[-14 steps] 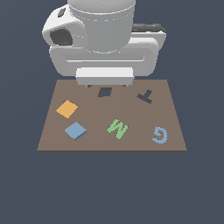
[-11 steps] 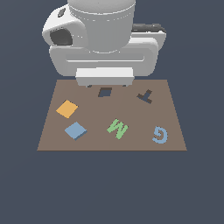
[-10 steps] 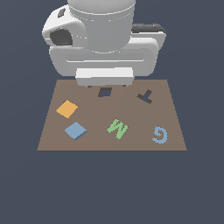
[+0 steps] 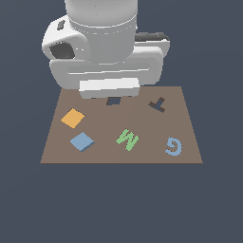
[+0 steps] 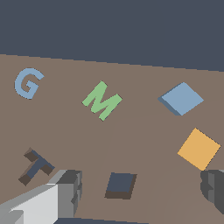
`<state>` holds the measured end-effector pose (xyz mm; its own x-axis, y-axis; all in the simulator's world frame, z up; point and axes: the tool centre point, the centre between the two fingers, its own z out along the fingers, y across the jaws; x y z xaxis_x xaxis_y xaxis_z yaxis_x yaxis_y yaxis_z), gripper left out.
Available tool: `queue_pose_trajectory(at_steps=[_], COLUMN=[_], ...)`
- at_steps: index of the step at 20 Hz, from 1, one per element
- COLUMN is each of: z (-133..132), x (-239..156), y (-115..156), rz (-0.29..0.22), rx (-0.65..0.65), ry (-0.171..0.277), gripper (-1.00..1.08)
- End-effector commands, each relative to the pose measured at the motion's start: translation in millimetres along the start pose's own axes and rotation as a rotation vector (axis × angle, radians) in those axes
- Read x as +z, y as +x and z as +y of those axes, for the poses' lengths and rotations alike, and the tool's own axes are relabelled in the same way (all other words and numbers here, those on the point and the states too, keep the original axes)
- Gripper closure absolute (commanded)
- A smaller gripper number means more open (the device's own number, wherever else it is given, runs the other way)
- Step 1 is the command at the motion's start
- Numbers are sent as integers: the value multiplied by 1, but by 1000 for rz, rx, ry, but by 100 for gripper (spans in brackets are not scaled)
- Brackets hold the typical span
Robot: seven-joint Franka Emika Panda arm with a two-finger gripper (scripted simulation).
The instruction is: Insert a designated object into the corresponding slot on a board.
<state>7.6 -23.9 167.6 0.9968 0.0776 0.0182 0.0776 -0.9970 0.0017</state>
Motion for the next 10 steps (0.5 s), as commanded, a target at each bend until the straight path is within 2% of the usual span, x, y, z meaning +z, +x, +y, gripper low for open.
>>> queue_pose_trajectory(at_steps=[1, 10], z=[5, 33], x=[5, 31], y=[1, 8], rz=[-1, -4], rx=[-32, -213], ry=[0, 3], gripper=[-92, -92])
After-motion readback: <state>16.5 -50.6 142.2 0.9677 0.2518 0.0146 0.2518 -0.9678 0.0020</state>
